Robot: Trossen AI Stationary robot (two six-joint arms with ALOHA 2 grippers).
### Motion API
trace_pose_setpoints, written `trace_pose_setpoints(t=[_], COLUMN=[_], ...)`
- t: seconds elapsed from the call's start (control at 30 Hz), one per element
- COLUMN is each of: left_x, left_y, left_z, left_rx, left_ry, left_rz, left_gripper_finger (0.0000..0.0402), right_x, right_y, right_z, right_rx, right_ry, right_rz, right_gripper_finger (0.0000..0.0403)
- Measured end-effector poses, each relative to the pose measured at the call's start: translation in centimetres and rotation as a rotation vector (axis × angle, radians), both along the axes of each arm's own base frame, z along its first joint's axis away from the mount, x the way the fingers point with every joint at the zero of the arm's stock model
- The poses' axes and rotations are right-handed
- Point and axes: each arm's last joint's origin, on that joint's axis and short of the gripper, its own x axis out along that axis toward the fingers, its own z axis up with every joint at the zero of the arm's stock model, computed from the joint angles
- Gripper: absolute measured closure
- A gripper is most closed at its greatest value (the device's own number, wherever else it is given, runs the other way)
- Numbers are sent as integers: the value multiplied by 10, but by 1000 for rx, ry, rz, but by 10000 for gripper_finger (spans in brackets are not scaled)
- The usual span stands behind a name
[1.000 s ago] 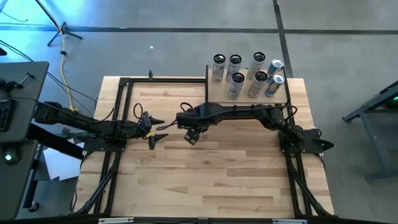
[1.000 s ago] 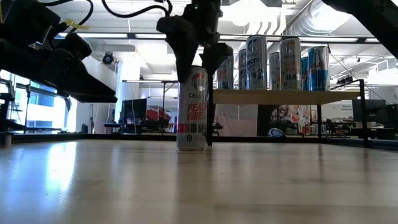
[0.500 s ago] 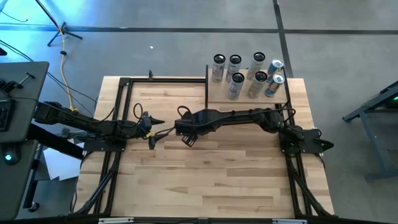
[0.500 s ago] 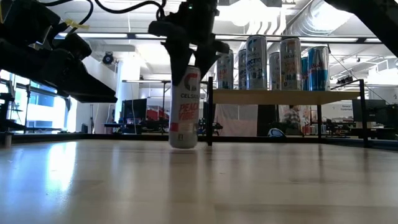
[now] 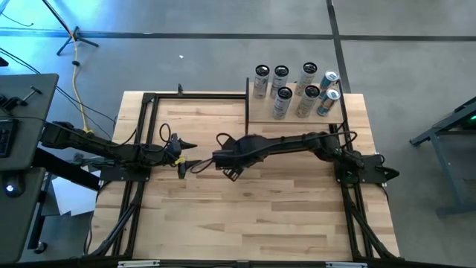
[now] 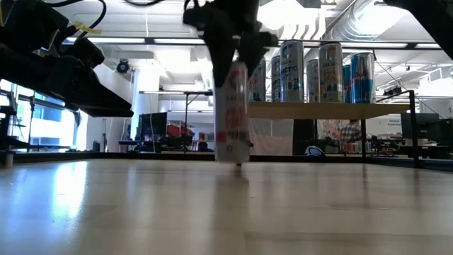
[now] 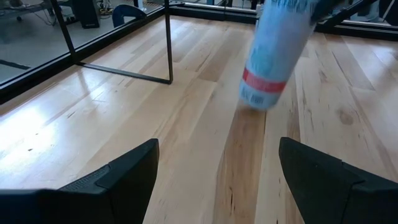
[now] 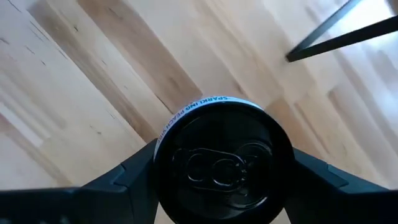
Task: Place canned beverage on shelf
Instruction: Put the white pink soda can on the shelf aligned with the white pink soda can
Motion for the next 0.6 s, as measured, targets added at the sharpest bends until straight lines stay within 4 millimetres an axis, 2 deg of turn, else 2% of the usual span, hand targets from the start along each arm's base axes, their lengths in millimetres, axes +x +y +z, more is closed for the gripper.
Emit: trace_pose_setpoints(t=[0.17,0.3,0.4,0.6], left_x=[0,0,0,0], left_y=[0,0,0,0], left_z=[0,0,0,0], left_rx=[0,0,0,0], left_ry=[0,-1,0,0], left_rz=[0,0,0,0], left_gripper_finger=[96,96,96,96], right_x=[-14,-22,-22,-22], right_y=[1,-5,-21,-66], right_z=[32,38,38,38], right_rx=[6,61,87,123], right_ry=[-32,-9,10,10], right_rz=[-13,-17,-26,-109], right_gripper_finger=[156,156,156,155])
